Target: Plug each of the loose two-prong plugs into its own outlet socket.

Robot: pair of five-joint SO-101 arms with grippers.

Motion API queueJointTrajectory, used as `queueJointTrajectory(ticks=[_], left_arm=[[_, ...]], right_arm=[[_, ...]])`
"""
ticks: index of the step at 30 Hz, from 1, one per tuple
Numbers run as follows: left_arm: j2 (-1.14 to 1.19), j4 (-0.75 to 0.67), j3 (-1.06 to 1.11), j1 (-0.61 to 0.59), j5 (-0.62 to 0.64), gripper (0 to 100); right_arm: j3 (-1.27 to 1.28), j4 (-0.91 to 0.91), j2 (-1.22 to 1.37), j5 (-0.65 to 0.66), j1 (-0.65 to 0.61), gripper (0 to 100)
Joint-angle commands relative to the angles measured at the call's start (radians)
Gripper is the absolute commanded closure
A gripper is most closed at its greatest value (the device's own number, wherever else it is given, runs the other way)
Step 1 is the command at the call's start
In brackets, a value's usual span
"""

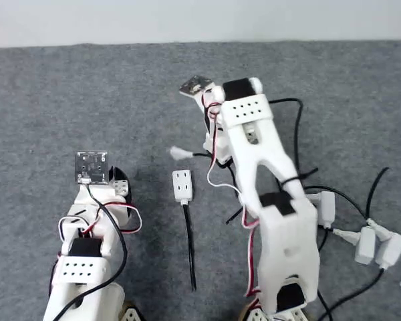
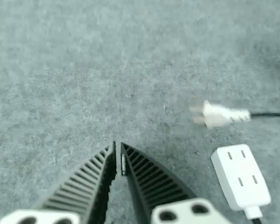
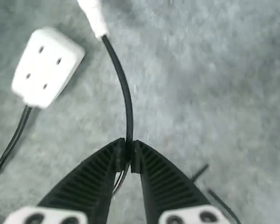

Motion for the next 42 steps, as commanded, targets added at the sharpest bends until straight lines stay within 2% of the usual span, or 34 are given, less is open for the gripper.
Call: queueJointTrajectory(ticks=[1,5,11,15,21,25,32,35,38,42], left_arm=[[-0.014,-0.044,-0.01,-0.005,0.011,99],[-0.014,-0.044,-0.01,-0.005,0.011,99],[-0.014,-0.044,-0.01,-0.005,0.011,99],[-0.014,-0.044,-0.01,-0.005,0.011,99],[-0.014,-0.044,-0.01,-0.005,0.011,99],[-0.014,-0.044,-0.01,-0.005,0.011,99],[-0.014,-0.046,-0.01,-0.005,0.011,99],[-0.014,-0.046,-0.01,-0.005,0.011,99],[-0.014,-0.046,-0.01,-0.005,0.011,99],[-0.014,-0.046,-0.01,-0.005,0.011,99]], right_arm=[[0.064,0.042,-0.259,-0.028,0.008,99.0],[0.158,0.042,-0.481,-0.017,0.01,99.0],[0.201,0.044,-0.699,0.091,0.048,99.1],[0.235,0.045,-0.661,0.158,0.082,99.1],[0.239,0.01,-0.395,0.253,0.107,99.1],[0.126,-0.042,-0.297,0.158,0.119,99.0],[0.071,0.042,-0.298,-0.198,0.119,97.7],[0.201,0.038,-0.344,-0.324,0.157,98.9],[0.396,-0.013,-0.409,-0.33,0.162,98.8],[0.706,-0.222,-0.526,-0.331,0.166,98.8]])
